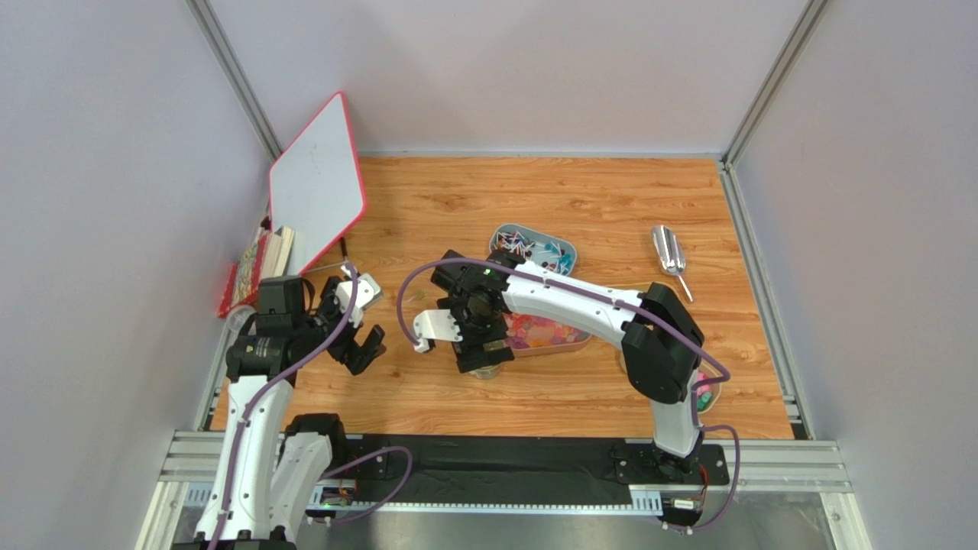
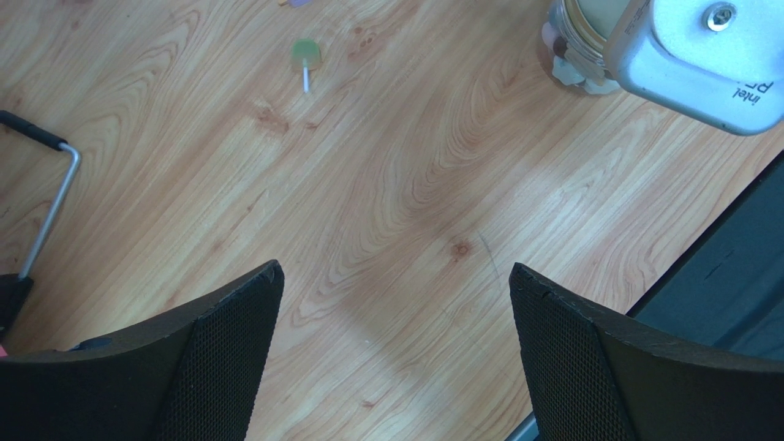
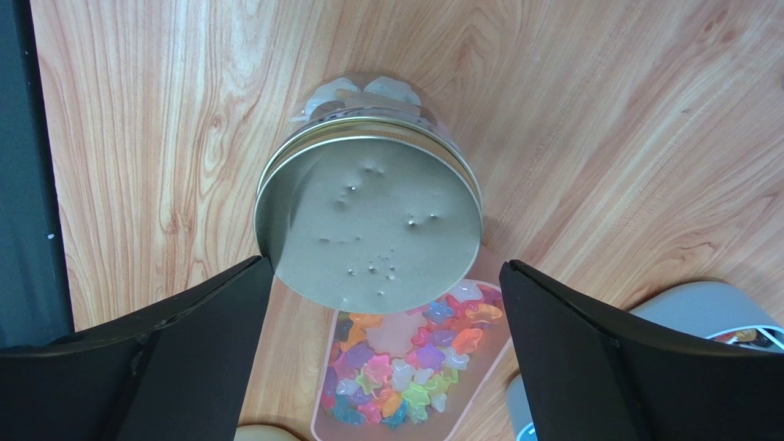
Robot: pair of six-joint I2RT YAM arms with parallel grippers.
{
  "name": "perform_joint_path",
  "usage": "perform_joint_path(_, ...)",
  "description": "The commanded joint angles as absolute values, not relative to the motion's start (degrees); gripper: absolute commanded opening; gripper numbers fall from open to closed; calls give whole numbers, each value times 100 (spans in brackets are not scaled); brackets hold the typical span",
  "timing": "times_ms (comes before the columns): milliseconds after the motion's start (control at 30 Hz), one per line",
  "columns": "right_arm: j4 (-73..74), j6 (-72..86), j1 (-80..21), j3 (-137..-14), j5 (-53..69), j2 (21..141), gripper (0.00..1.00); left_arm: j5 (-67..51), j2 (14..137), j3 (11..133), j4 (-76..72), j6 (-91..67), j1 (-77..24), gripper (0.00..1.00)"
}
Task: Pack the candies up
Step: Close the bottle lid on the packing bottle.
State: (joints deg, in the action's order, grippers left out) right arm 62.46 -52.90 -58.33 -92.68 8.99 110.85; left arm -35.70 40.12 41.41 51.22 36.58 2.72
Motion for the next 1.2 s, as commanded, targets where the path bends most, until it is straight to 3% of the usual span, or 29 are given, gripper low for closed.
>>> perform_joint_path(0, 6187, -5221, -5862, -8922, 853, 10653, 100, -3805, 3824, 4052, 5168, 3972, 264, 98)
perform_joint_path(367, 6056, -5238, -5801, -8841, 624, 10353, 99, -3876, 3700, 3990, 5150, 3753, 255, 99)
perform_joint_path(467, 6091, -5194, -5801, -9061, 747, 10432, 79, -3841, 3656, 3990, 5168, 3744, 264, 98)
perform_joint_path(500, 6100, -5177, -5801, -9105, 860, 10450, 54, -3832, 3639, 3982, 5185, 3744, 264, 98)
perform_joint_path(600, 6135, -5045, -5801, -9307, 1202, 10503, 0, -3797, 3533, 3947, 5221, 3805, 264, 98)
perform_joint_path(800, 6319, -4966, -5827, -9440, 1836, 10739, 0, -3700, 3498, 3973, 5273, 3806, 255, 98)
perform_joint_path(1167, 5898, -4825, -5898, -8851, 1811, 10969, 0, -3559, 3437, 3955, 5273, 3902, 255, 99)
